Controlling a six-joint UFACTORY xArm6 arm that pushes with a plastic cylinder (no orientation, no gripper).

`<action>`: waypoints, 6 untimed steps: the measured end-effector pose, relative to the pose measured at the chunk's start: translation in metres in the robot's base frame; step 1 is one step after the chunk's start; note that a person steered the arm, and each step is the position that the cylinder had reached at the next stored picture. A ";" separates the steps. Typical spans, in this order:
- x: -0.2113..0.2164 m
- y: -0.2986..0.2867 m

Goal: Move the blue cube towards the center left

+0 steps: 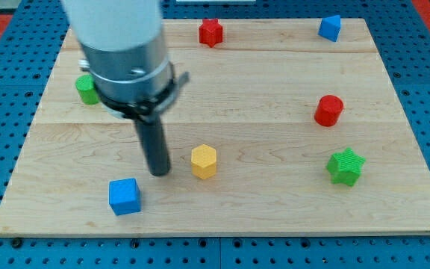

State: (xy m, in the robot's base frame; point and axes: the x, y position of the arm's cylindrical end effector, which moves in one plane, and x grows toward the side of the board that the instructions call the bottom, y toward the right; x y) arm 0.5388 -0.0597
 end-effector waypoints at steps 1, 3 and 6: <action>0.036 0.033; 0.038 -0.096; 0.003 -0.124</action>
